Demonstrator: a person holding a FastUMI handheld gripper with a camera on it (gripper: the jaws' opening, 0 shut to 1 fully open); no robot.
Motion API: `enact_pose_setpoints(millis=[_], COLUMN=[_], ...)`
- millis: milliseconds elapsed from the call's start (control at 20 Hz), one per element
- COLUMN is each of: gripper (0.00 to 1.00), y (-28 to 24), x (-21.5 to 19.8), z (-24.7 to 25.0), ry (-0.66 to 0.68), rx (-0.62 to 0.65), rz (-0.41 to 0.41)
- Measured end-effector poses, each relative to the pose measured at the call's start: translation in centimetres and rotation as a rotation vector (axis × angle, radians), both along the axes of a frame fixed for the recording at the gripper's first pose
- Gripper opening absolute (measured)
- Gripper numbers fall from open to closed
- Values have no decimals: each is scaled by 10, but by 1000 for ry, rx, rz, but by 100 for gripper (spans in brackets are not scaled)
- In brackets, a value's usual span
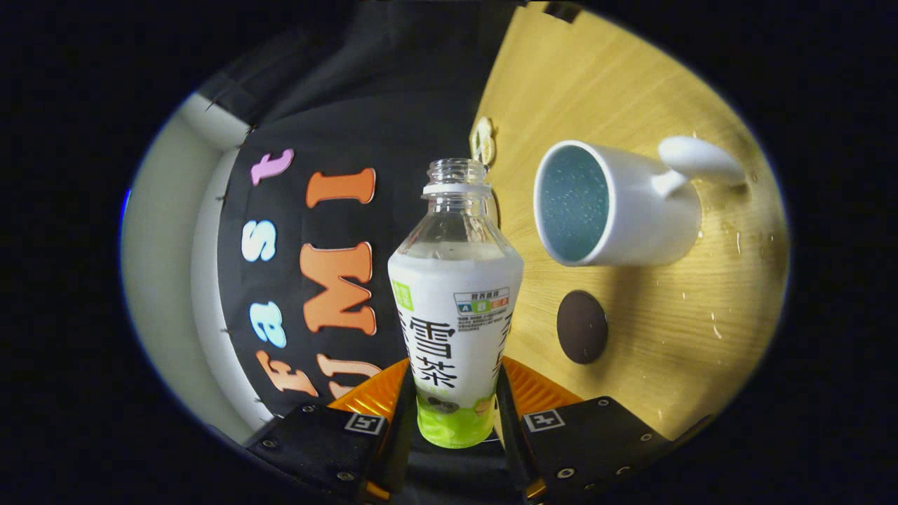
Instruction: Take the bottle from table, then pour the juice into the cup, finally place the bottle on the coaster
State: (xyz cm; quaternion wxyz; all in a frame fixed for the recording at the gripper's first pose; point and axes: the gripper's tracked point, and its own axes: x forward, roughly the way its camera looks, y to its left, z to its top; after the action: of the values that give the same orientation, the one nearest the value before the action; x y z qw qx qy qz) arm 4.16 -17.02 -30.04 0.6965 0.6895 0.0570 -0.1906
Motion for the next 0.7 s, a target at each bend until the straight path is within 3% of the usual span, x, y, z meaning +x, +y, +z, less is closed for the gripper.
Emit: enact_pose_setpoints(millis=[400, 700], gripper=[57, 57], y=[13, 11], x=[20, 29], z=[27, 31], ry=[-12, 56], rx=[-729, -1060], rz=[221, 335])
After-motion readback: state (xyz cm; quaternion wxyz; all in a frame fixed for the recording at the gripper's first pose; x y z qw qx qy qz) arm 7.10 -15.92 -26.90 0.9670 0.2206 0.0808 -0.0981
